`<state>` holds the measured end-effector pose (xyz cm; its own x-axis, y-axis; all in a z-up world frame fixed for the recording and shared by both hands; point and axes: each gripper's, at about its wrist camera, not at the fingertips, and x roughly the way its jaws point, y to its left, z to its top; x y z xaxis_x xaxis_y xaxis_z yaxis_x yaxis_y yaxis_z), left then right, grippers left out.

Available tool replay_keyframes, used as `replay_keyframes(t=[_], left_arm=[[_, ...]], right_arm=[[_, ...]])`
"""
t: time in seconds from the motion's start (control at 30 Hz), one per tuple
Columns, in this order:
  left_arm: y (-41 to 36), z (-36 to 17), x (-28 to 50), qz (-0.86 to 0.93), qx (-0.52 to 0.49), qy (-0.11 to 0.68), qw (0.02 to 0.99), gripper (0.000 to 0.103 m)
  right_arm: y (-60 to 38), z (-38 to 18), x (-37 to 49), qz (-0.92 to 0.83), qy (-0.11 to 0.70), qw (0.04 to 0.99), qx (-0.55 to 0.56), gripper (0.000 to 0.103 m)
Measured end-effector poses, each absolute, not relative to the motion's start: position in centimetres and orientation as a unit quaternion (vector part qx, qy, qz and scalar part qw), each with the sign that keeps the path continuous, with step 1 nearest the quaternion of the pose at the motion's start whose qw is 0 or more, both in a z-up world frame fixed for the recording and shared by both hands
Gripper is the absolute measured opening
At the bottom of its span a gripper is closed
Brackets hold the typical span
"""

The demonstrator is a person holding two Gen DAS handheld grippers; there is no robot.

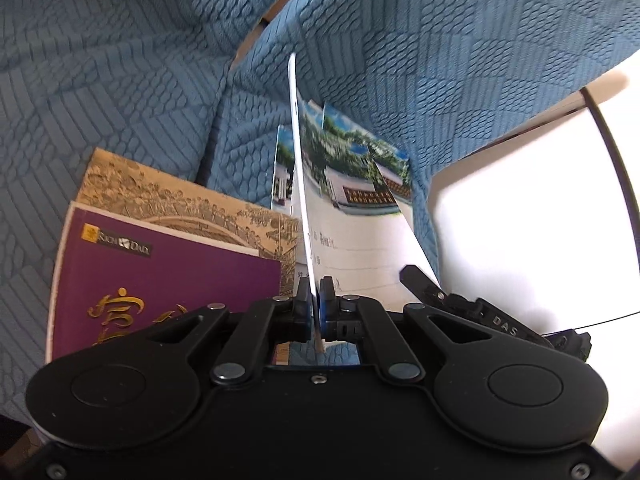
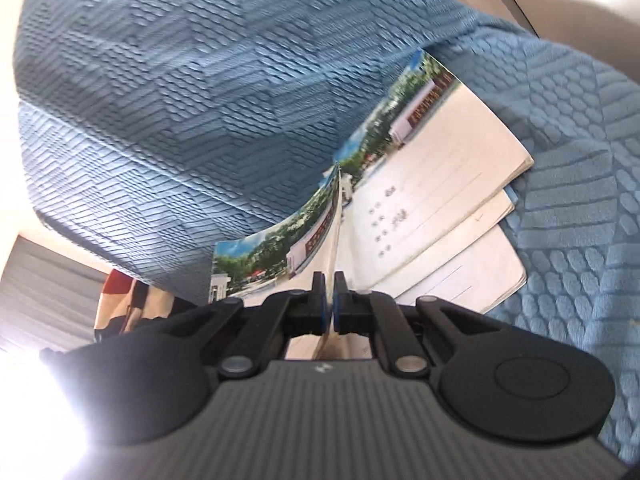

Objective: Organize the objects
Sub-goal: 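Carry both held exam booklets over the tan-and-purple book stack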

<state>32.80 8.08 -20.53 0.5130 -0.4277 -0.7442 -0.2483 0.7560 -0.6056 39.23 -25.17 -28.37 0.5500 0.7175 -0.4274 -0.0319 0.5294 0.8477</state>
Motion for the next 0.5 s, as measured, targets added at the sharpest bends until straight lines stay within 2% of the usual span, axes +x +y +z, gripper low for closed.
replay_keyframes(t=[0.5], left_arm=[[10.5,-13.1,27.8,-0.085,-0.341,0.442,0.825,0.003]], right_arm=[[-23.7,-18.3,33.3,0.265,0.354,0.807,0.392,0.006]])
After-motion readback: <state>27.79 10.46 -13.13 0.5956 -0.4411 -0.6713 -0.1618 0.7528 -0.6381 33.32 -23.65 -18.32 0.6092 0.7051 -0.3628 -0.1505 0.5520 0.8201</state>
